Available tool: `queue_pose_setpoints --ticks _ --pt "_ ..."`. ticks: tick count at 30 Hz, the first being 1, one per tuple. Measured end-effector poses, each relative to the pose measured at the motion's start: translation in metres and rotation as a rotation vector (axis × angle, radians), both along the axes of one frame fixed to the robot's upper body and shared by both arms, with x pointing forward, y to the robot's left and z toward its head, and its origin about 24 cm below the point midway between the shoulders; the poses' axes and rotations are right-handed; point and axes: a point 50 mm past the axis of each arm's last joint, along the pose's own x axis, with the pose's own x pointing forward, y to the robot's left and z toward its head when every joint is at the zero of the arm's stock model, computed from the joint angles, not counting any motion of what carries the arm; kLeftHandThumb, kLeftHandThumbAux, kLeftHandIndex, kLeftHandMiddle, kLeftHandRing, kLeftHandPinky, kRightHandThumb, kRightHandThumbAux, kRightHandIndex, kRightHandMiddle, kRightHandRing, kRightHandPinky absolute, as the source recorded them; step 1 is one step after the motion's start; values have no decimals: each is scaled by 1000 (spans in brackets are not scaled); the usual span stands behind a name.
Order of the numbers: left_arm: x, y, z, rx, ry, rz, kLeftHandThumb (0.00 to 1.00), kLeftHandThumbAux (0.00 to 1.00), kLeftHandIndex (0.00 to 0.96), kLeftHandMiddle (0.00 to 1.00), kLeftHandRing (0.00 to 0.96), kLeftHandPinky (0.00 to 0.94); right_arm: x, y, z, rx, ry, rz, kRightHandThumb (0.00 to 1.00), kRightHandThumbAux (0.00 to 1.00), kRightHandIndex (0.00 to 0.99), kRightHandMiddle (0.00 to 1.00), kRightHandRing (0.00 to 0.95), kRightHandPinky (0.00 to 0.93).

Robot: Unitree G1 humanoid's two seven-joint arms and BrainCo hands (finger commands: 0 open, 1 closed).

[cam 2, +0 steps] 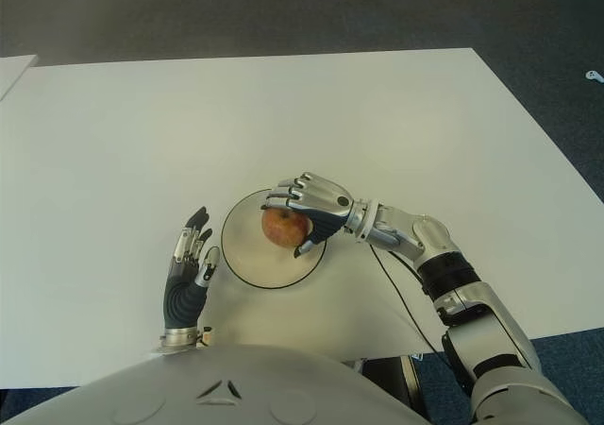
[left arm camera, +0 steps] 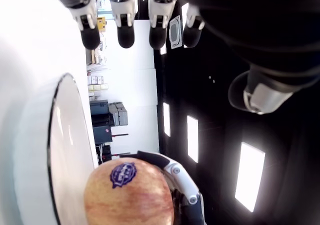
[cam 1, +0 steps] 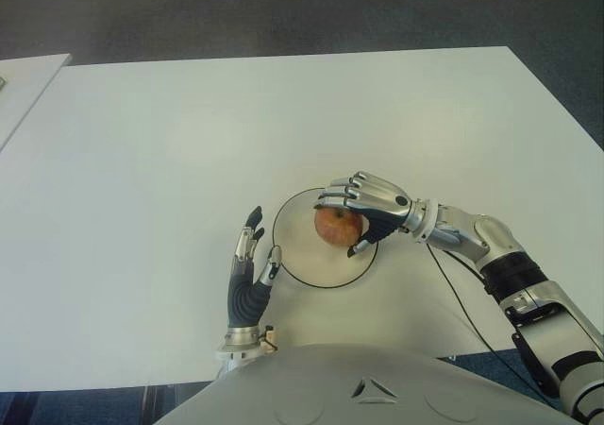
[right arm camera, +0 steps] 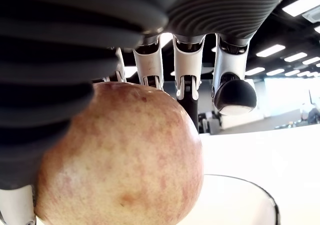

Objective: Put the apples into the plate.

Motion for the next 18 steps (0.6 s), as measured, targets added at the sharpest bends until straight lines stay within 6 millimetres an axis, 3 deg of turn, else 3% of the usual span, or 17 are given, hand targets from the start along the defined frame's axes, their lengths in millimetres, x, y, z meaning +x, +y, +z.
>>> queue_pose_setpoints --ticks 6,8,10,11,14,18 --pt "1 1 1 7 3 17 0 404 0 0 0 0 0 0 0 12 -3 -1 711 716 440 882 844 812" --pt "1 1 1 10 5 19 0 404 0 0 0 0 0 0 0 16 -2 -2 703 716 438 789 748 706" --pt "1 1 1 13 10 22 0 404 0 0 0 0 1 0 -1 18 3 -7 689 718 428 592 549 506" --pt "2 1 1 15 14 23 0 404 0 0 0 0 1 0 -1 16 8 -10 525 639 385 493 453 415" --pt "2 1 0 20 23 27 0 405 0 0 0 0 2 1 0 7 28 -19 312 529 278 328 300 269" --pt "2 1 -1 25 29 35 0 407 0 0 0 0 3 2 1 -12 54 -23 212 479 187 217 198 177"
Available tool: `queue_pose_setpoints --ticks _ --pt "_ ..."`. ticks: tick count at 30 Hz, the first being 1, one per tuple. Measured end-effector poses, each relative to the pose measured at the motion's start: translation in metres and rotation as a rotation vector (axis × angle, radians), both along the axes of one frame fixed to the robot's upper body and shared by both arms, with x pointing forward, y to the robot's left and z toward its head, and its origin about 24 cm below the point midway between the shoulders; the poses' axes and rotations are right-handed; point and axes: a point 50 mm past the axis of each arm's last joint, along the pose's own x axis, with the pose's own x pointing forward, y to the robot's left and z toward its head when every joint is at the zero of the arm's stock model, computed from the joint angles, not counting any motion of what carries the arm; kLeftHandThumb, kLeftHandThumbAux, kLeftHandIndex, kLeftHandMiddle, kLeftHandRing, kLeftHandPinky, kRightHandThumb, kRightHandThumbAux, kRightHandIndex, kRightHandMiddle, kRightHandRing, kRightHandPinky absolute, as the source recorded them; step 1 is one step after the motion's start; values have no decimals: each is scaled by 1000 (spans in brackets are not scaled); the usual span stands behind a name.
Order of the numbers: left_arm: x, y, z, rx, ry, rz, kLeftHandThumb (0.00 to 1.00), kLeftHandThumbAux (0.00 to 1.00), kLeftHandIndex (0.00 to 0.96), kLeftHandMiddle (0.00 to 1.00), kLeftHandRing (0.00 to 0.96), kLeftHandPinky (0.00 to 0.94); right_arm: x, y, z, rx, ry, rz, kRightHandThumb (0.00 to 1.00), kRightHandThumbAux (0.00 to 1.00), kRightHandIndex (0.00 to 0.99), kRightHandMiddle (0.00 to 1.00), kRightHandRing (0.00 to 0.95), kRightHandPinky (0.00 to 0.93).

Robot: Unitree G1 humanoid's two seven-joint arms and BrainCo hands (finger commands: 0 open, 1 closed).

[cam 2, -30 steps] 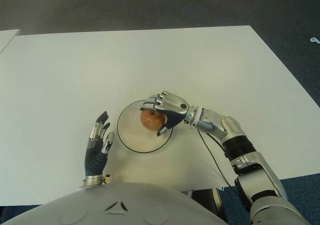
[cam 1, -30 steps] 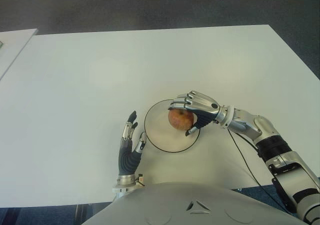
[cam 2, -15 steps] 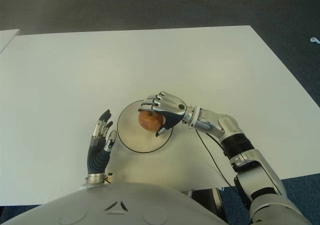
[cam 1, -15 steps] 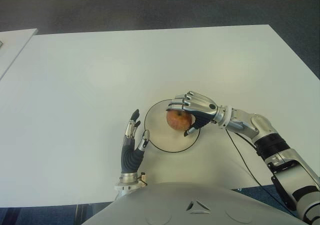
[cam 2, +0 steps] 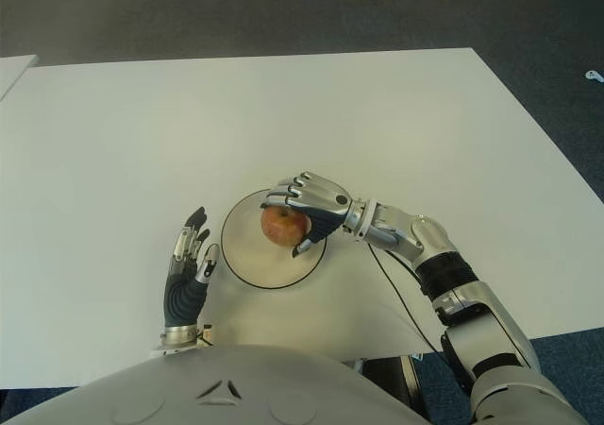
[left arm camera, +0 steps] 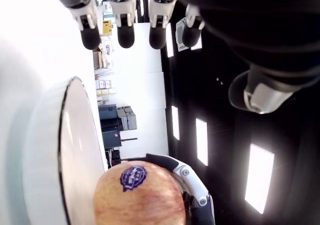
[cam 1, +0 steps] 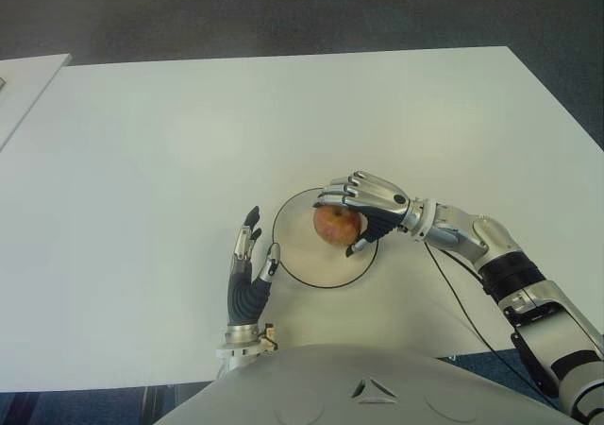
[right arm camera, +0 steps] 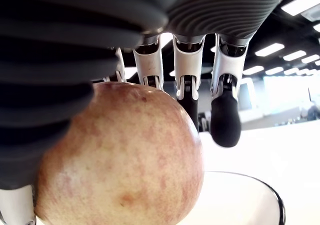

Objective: Put the apples into the plate.

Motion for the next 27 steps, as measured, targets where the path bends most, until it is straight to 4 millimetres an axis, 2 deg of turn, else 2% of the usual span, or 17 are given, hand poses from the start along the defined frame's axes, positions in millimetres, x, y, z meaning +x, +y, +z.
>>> queue_pose_setpoints --ticks 5,10,19,27 --pt "1 0 -1 6 5 5 0 412 0 0 0 0 0 2 3 -16 19 8 126 453 99 117 91 79" --pt "0 -1 -3 5 13 10 0 423 0 0 0 0 -1 3 6 -32 30 22 87 391 31 31 17 14" --pt "-1 -2 -7 8 28 15 0 430 0 0 0 0 -2 3 8 -51 45 34 92 291 0 0 0 0" --pt "1 -4 -7 6 22 13 0 428 0 0 0 0 -2 3 8 -58 63 47 90 277 0 0 0 0"
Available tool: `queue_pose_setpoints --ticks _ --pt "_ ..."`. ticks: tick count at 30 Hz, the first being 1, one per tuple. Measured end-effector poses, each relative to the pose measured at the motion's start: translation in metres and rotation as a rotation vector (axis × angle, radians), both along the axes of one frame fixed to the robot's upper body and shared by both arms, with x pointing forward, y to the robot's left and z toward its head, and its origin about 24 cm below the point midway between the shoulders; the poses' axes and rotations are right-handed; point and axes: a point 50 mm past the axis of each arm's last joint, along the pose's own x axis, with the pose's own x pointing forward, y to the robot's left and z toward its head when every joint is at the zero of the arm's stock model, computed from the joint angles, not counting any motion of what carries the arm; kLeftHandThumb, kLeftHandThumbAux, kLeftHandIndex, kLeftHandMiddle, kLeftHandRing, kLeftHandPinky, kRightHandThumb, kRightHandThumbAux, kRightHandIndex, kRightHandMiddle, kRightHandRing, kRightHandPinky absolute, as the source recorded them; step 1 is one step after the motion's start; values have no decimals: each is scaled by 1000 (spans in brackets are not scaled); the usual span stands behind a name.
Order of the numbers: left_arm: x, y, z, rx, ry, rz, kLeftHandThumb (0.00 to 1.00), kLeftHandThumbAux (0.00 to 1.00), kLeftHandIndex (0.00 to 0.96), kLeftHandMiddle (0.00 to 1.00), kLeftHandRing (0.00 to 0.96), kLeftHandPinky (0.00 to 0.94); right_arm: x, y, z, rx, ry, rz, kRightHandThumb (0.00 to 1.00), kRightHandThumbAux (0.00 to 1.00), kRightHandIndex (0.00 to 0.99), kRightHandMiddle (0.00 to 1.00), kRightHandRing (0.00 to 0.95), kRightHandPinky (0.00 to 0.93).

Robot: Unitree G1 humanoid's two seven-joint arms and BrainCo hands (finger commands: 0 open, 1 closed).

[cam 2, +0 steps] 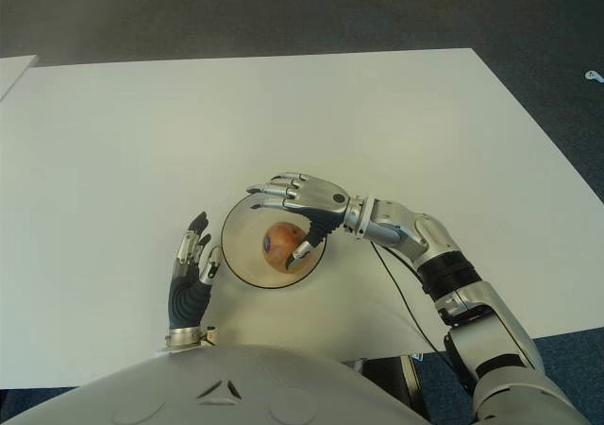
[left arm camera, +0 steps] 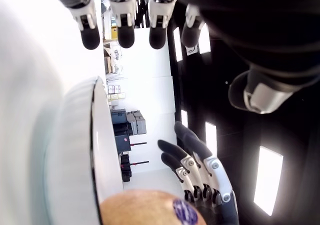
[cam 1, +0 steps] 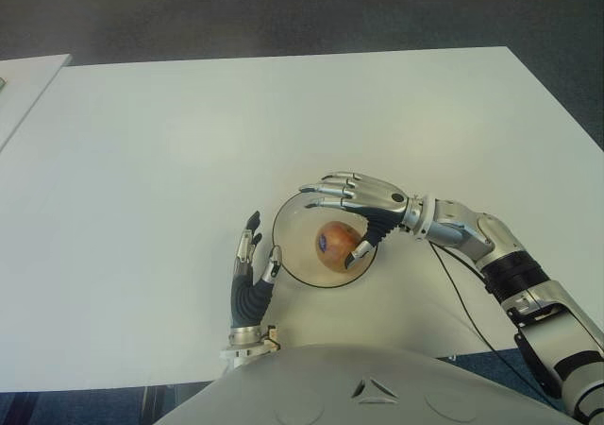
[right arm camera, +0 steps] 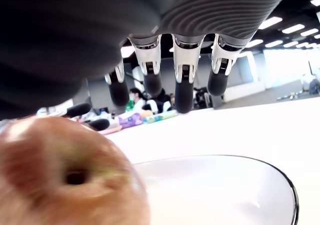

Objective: Put the apples into the plate.

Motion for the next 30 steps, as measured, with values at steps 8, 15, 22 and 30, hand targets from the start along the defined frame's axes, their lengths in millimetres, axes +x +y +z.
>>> queue_pose_setpoints --ticks 8,15,22,30 --pt "1 -1 0 -2 -3 -5 0 431 0 0 0 0 -1 0 0 4 -1 8 90 279 0 0 0 0" --pt "0 -2 -2 -3 5 -9 0 423 0 0 0 0 0 0 0 11 -2 4 79 279 0 0 0 0" --pt "0 -2 -2 -2 7 -10 0 417 0 0 0 0 3 -1 1 66 66 -56 105 249 0 0 0 0" --pt "0 -2 -2 0 8 -9 0 419 0 0 0 0 8 -12 3 158 190 -199 119 240 0 0 0 0"
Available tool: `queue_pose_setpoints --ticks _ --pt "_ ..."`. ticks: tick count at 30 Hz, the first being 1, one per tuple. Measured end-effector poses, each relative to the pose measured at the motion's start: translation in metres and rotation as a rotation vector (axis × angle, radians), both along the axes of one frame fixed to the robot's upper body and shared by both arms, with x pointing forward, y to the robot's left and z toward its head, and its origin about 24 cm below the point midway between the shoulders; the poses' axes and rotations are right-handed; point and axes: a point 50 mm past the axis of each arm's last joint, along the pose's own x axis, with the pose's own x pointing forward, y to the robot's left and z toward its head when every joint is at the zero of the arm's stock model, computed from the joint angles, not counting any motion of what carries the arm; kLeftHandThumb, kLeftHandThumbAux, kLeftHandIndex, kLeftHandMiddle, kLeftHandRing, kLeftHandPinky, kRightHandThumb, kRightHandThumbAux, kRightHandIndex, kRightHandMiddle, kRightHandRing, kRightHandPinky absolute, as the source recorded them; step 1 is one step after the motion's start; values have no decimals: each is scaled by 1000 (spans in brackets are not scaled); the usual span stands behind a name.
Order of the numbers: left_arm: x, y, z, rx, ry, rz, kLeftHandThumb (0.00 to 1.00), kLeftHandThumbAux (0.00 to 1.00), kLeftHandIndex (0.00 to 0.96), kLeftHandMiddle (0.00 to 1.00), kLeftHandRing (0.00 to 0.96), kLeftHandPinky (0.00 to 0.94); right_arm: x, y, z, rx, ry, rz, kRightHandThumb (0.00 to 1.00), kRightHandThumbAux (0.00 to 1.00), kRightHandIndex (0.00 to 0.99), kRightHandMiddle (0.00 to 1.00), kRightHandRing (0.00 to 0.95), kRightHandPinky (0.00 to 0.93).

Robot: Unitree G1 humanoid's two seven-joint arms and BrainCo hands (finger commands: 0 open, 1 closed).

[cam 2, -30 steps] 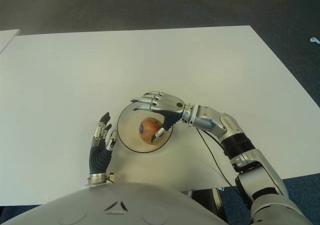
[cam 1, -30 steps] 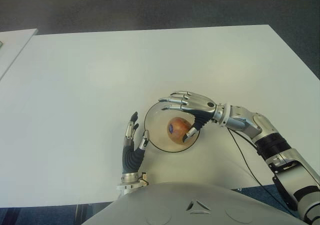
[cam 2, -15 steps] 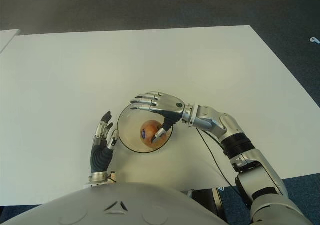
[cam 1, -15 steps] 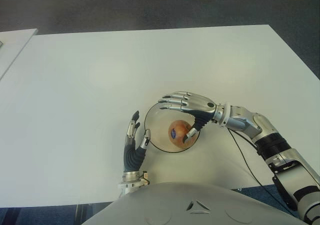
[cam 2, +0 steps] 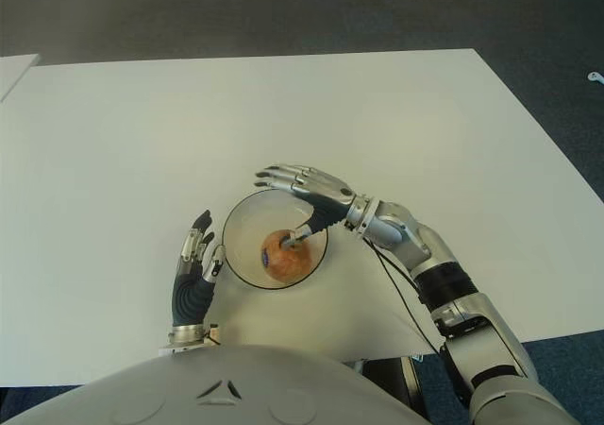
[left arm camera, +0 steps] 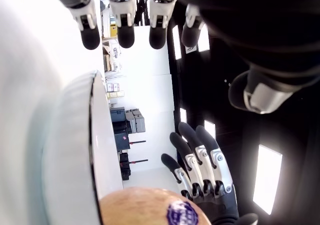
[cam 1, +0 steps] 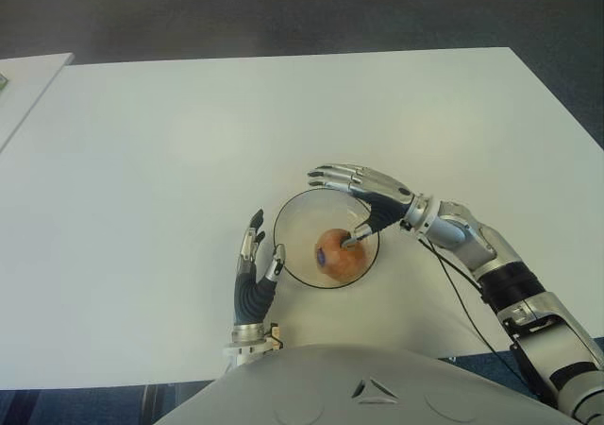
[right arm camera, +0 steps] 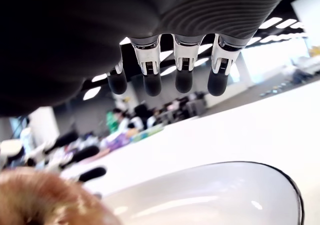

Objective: Put the apples into the plate.

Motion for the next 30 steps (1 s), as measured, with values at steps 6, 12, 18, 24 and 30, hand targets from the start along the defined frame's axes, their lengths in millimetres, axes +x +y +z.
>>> queue_pose_setpoints --ticks 6,12,18,24,30 --pt "0 0 0 -1 -2 2 0 427 0 0 0 0 9 -13 11 123 129 -91 102 218 0 0 0 0" --pt "-1 0 0 -2 -6 1 0 433 0 0 0 0 19 -24 8 379 306 -213 86 203 0 0 0 0" --pt "-1 1 0 -2 -8 2 0 432 0 0 0 0 15 -32 -2 617 516 -309 91 219 35 0 0 0" --pt "-2 2 1 -14 -18 9 0 429 0 0 0 0 7 -50 -5 736 631 -396 112 252 63 4 0 0" --pt "-3 2 2 -25 -27 15 0 428 0 0 0 0 2 -63 -11 812 690 -448 120 268 74 6 0 0"
